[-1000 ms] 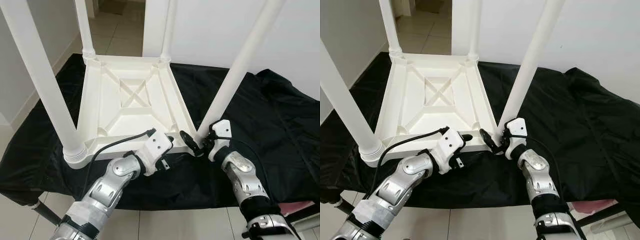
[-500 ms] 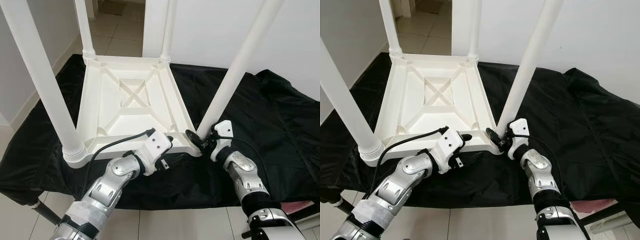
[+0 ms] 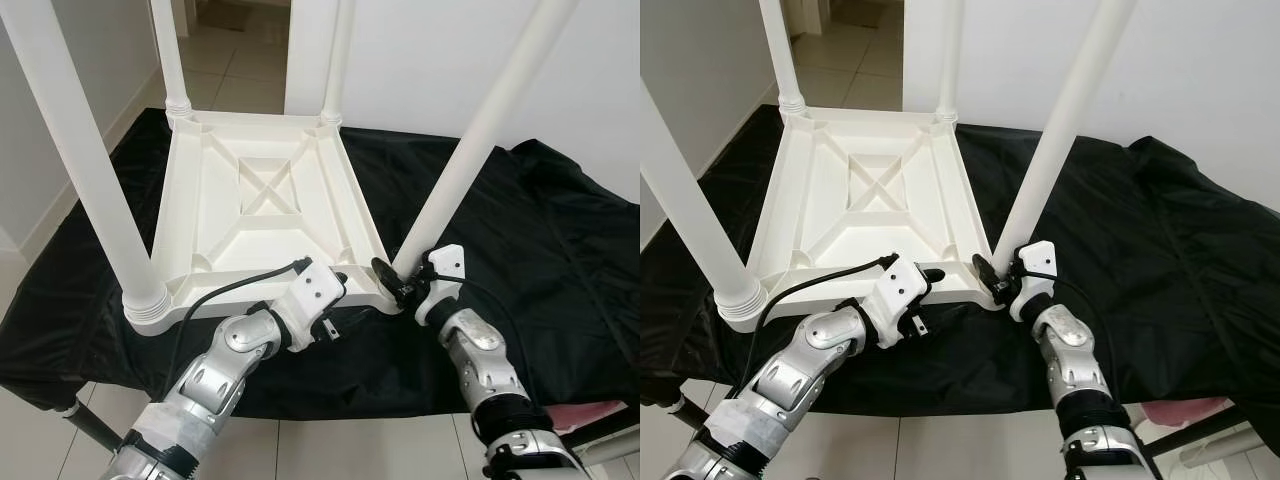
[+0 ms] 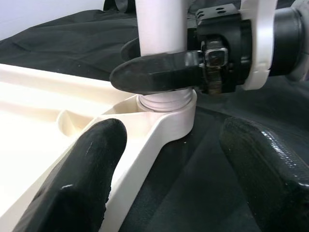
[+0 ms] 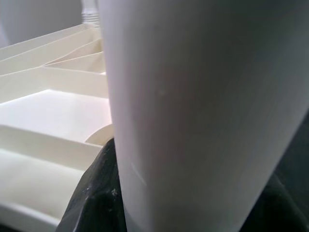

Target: Building children table

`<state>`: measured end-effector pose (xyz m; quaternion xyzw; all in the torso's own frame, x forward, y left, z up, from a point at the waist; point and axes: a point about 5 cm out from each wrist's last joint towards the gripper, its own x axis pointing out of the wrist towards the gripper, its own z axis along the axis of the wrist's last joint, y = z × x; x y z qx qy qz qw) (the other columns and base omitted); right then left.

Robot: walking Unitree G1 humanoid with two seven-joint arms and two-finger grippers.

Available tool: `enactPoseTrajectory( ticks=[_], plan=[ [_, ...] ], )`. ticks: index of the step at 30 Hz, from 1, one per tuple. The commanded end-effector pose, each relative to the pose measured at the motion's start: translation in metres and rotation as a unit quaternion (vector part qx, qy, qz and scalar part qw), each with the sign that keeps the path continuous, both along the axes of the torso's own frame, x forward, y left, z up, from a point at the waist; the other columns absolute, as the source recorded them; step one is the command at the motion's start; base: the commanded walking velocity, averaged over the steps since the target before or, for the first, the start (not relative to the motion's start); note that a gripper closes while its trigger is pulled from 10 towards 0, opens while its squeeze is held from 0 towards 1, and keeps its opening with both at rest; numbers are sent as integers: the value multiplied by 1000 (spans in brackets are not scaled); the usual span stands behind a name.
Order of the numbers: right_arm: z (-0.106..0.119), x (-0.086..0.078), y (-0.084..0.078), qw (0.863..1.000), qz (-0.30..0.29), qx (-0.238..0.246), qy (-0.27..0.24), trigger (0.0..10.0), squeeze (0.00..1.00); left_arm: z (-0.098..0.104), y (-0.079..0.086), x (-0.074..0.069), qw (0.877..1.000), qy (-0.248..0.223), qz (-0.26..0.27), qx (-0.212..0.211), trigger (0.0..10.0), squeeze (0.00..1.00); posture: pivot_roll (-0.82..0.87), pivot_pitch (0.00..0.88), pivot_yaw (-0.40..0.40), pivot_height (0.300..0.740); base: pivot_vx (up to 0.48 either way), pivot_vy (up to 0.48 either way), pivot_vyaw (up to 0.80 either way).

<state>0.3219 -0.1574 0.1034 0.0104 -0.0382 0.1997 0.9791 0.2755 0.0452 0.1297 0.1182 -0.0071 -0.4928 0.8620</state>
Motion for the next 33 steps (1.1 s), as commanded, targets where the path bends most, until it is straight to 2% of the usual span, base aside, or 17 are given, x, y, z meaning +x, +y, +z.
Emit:
enactPoseTrajectory(
  ticks=[1,7,8,10,12,13,14,15,16,18,26,27,28,29,33],
  plan=[
    [-9,-3,-1,999,-45,8,24,10000,0,-3,-4,-3,1000,3,-22,8,10000,0,14,0,-97,740,0,0,0],
    [-9,-6,11,993,-109,39,31,10000,0,-3,-3,-4,1000,4,-23,9,10000,0,17,0,-98,740,0,0,0],
    [-11,-9,15,989,-137,53,34,10000,0,-3,-3,-4,1000,5,-24,9,10000,0,17,0,-97,740,0,0,0],
    [-11,-9,15,989,-137,53,34,10000,0,-3,-3,-4,1000,5,-24,9,10000,0,17,0,-97,740,0,0,0],
    [-13,-14,21,975,-209,66,44,10000,0,-4,-3,-5,1000,5,-25,12,10000,0,20,0,-99,740,0,0,0],
    [-13,-14,21,975,-209,66,44,10000,0,-4,-3,-5,1000,5,-25,12,10000,0,20,0,-99,740,0,0,0],
    [-13,-15,24,968,-237,68,48,10000,0,-4,-2,-5,1000,4,-26,14,10000,0,23,0,-100,740,0,0,0],
    [-13,-17,31,967,-241,69,49,10000,0,-4,-2,-5,1000,3,-26,15,10000,0,24,0,-99,740,0,0,0],
    [-13,-17,31,967,-241,69,49,10000,0,-4,-2,-5,1000,3,-26,15,10000,0,24,0,-99,740,0,0,0],
    [-10,-18,42,973,-217,70,42,10000,0,-4,-2,-4,1000,3,-25,16,10000,0,23,0,-98,740,0,0,0],
    [-6,-18,42,978,-196,69,30,10000,0,-5,-3,-5,1000,2,-26,17,10000,0,27,0,-100,740,0,0,0],
    [-5,-18,42,979,-190,71,27,10000,749,-5,-3,-5,1000,2,-26,17,10000,0,29,0,-101,740,0,0,0],
    [-5,-18,42,979,-190,71,27,10000,749,-5,-3,-5,1000,2,-26,17,10000,0,29,0,-101,740,0,0,0],
    [-2,-19,43,980,-184,73,20,10000,1000,-4,-3,-5,1000,2,-26,16,10000,0,29,0,-103,740,0,0,0],
    [1,-19,42,982,-175,72,8,10000,1000,-5,-3,-6,1000,3,-25,15,10000,0,27,0,-105,740,0,0,0]
  ],
)
